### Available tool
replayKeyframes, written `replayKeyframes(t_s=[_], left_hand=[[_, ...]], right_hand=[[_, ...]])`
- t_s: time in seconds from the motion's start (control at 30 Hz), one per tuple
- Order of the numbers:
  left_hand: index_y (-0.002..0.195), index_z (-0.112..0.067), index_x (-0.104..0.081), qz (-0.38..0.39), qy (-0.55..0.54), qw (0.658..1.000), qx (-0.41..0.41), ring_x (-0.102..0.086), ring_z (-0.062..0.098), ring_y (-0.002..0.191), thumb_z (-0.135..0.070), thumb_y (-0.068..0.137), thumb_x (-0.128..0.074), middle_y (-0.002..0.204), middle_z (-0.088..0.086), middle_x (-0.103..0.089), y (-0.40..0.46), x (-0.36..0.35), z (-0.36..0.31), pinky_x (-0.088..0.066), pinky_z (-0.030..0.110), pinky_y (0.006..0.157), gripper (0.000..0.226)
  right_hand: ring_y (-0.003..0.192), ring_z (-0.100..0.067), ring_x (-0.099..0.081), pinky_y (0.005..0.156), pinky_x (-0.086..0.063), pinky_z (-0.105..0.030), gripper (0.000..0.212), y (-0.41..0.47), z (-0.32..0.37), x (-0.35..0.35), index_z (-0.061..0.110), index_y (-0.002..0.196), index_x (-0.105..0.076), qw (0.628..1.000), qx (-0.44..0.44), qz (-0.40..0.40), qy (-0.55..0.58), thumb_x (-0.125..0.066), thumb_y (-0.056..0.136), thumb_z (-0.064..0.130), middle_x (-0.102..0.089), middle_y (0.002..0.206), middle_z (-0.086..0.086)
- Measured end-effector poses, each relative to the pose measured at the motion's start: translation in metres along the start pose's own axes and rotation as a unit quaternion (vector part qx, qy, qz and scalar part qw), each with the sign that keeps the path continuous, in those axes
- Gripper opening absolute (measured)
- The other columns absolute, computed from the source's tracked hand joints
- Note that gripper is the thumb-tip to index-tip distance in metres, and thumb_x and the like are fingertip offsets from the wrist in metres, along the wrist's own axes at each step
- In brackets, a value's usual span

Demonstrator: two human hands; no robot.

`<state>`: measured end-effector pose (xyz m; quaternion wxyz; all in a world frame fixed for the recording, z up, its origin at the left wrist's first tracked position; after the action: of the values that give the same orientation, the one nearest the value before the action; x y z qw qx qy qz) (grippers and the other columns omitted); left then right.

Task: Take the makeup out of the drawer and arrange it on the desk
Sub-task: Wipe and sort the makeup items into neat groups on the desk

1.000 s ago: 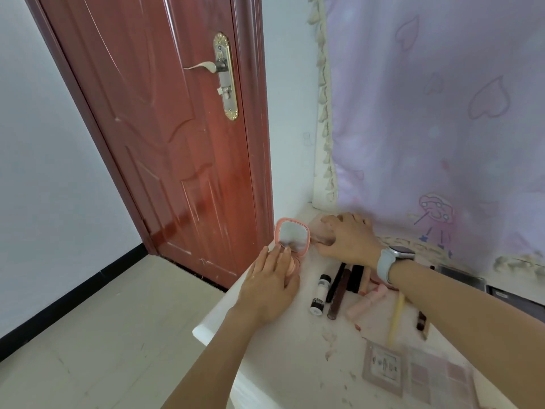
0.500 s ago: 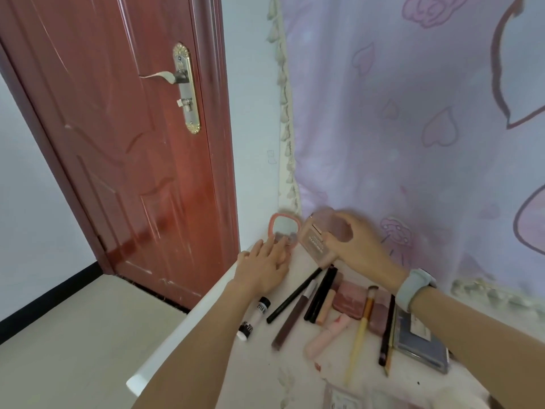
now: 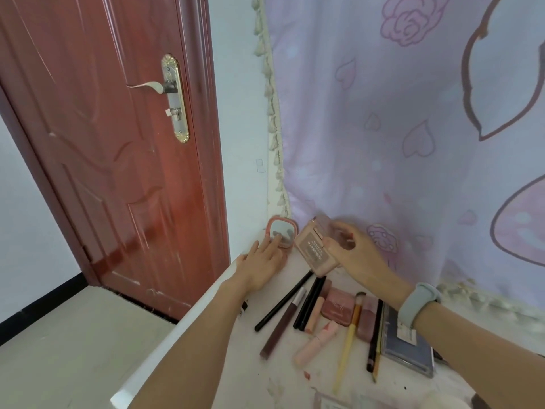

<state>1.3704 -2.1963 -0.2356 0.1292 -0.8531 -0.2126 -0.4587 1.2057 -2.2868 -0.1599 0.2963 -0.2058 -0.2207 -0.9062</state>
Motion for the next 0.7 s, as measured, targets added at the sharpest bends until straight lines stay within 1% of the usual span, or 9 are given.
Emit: replayKeyframes(t_s=[0.13, 0.27, 0.33, 0.43, 0.47, 0.5, 0.53, 0.57, 0.7], left_hand=[[0.144, -0.028, -0.028, -0.057, -0.175, 0.983, 0.01, -0.007, 0.013, 0.143, -0.03, 0.098, -0.035, 0.155, -0.004, -0.015, -0.028, 0.029, 0.012, -0.007, 0.035, 0.116, 0.046], [0.129, -0.015, -0.052, -0.181, -0.156, 0.971, 0.019, -0.041, 0.016, 0.128, -0.016, 0.095, -0.044, 0.139, 0.002, -0.046, -0.078, 0.056, 0.021, -0.028, 0.022, 0.103, 0.035], [0.125, -0.015, -0.056, -0.206, -0.183, 0.96, 0.051, -0.045, 0.015, 0.123, -0.014, 0.095, -0.043, 0.133, 0.001, -0.052, -0.104, 0.057, 0.029, -0.03, 0.019, 0.097, 0.033], [0.126, -0.017, -0.055, -0.192, -0.173, 0.959, 0.115, -0.045, 0.019, 0.125, -0.022, 0.095, -0.043, 0.134, 0.002, -0.053, -0.139, 0.044, 0.045, -0.032, 0.028, 0.101, 0.034], [0.118, -0.02, -0.058, -0.174, -0.134, 0.968, 0.124, -0.044, 0.022, 0.125, -0.026, 0.095, -0.043, 0.13, 0.002, -0.055, -0.147, 0.037, 0.047, -0.032, 0.033, 0.101, 0.029], [0.1, -0.024, -0.062, -0.161, -0.088, 0.975, 0.127, -0.045, 0.025, 0.122, -0.03, 0.095, -0.044, 0.122, 0.003, -0.059, -0.154, 0.031, 0.047, -0.033, 0.037, 0.098, 0.02], [0.082, -0.027, -0.057, -0.158, -0.047, 0.979, 0.124, -0.046, 0.028, 0.117, -0.033, 0.095, -0.043, 0.109, 0.004, -0.062, -0.159, 0.027, 0.044, -0.032, 0.039, 0.091, 0.02], [0.076, -0.023, -0.053, -0.161, -0.023, 0.98, 0.116, -0.045, 0.029, 0.112, -0.031, 0.095, -0.043, 0.101, 0.003, -0.062, -0.163, 0.025, 0.041, -0.031, 0.037, 0.086, 0.023], [0.11, -0.003, -0.061, -0.174, -0.014, 0.982, 0.069, -0.046, 0.029, 0.104, -0.018, 0.095, -0.044, 0.112, 0.011, -0.063, -0.163, 0.019, 0.024, -0.035, 0.032, 0.087, 0.027]], right_hand=[[0.107, -0.01, -0.048, 0.086, -0.035, -0.024, 0.043, -0.009, 0.003, 0.0, 0.024, 0.126, -0.05, 1.0, -0.013, 0.007, 0.005, -0.058, 0.085, 0.037, -0.05, 0.114, 0.008], [0.106, -0.013, -0.052, 0.091, -0.042, -0.029, 0.035, -0.026, 0.01, -0.004, 0.03, 0.119, -0.052, 0.998, -0.024, 0.017, 0.055, -0.058, 0.086, 0.036, -0.055, 0.113, 0.006], [0.104, -0.011, -0.053, 0.091, -0.045, -0.03, 0.032, -0.038, 0.015, -0.01, 0.033, 0.117, -0.051, 0.997, -0.025, 0.039, 0.066, -0.057, 0.086, 0.037, -0.056, 0.11, 0.008], [0.098, -0.004, -0.053, 0.075, -0.04, -0.016, 0.03, -0.06, 0.023, -0.019, 0.036, 0.114, -0.05, 0.996, -0.013, 0.063, 0.057, -0.056, 0.085, 0.039, -0.054, 0.102, 0.017], [0.096, -0.002, -0.053, 0.073, -0.038, -0.013, 0.029, -0.068, 0.026, -0.022, 0.037, 0.114, -0.05, 0.996, -0.007, 0.07, 0.051, -0.056, 0.085, 0.039, -0.054, 0.101, 0.019], [0.095, -0.001, -0.052, 0.072, -0.036, -0.011, 0.029, -0.075, 0.029, -0.024, 0.037, 0.113, -0.049, 0.996, -0.002, 0.074, 0.049, -0.057, 0.085, 0.038, -0.054, 0.102, 0.02], [0.095, 0.001, -0.051, 0.073, -0.036, -0.011, 0.03, -0.082, 0.032, -0.025, 0.037, 0.112, -0.05, 0.996, 0.003, 0.075, 0.051, -0.058, 0.084, 0.037, -0.053, 0.102, 0.02], [0.094, 0.002, -0.051, 0.074, -0.037, -0.012, 0.03, -0.088, 0.036, -0.024, 0.037, 0.111, -0.05, 0.996, 0.009, 0.075, 0.055, -0.059, 0.083, 0.035, -0.053, 0.102, 0.02], [0.1, -0.005, -0.05, 0.085, -0.036, -0.022, 0.029, -0.105, 0.043, -0.017, 0.038, 0.11, -0.049, 0.995, 0.018, 0.077, 0.061, -0.059, 0.084, 0.033, -0.052, 0.102, 0.022]])
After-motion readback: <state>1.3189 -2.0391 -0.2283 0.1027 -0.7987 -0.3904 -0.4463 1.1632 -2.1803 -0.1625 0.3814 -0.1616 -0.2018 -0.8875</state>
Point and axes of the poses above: each hand's wrist, its own y-axis towards the middle knuckle, its own x-axis out of the back of the hand, z = x × y, the point moved 8 cm from there along y, towards the middle knuckle
